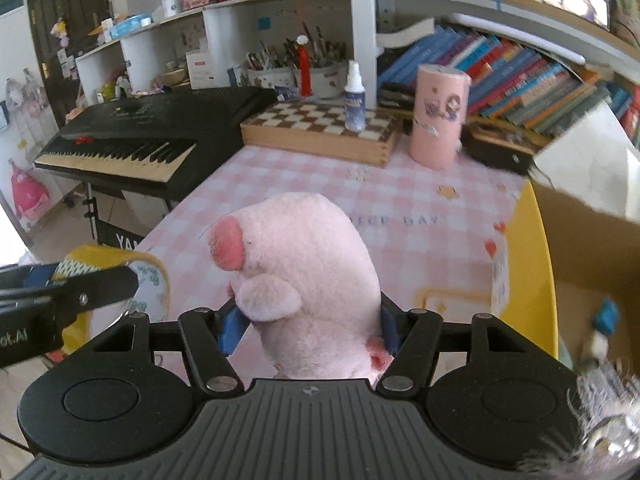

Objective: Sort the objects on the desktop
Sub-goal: 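Carry the tape roll and pink pig over the yellow box with both tools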

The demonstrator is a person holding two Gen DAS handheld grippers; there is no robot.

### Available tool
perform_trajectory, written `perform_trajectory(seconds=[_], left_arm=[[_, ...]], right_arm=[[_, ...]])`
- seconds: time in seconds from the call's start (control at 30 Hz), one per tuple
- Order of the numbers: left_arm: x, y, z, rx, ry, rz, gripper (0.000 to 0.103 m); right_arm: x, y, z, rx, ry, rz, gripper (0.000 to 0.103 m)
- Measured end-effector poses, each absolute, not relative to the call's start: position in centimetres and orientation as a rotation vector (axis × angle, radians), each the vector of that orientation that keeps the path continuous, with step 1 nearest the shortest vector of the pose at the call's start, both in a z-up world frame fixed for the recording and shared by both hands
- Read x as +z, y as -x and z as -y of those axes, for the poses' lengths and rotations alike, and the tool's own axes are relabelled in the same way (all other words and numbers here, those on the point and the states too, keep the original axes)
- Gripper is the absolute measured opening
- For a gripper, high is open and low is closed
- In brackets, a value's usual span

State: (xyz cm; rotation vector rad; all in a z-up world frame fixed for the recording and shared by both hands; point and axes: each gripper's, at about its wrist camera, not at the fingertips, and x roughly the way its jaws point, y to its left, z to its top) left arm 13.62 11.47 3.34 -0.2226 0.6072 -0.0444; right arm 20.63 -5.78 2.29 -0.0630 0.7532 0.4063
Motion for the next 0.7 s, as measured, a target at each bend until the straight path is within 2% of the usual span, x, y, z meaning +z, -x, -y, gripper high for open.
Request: perform_trajectory(seconds=[0.7], left_arm=[[2.8, -4.9, -10.5, -0.228, 0.179, -0.642, 0.04]], right_arm=[[0.9, -7.6, 7.0, 0.241, -0.021, -0.795, 0.062]])
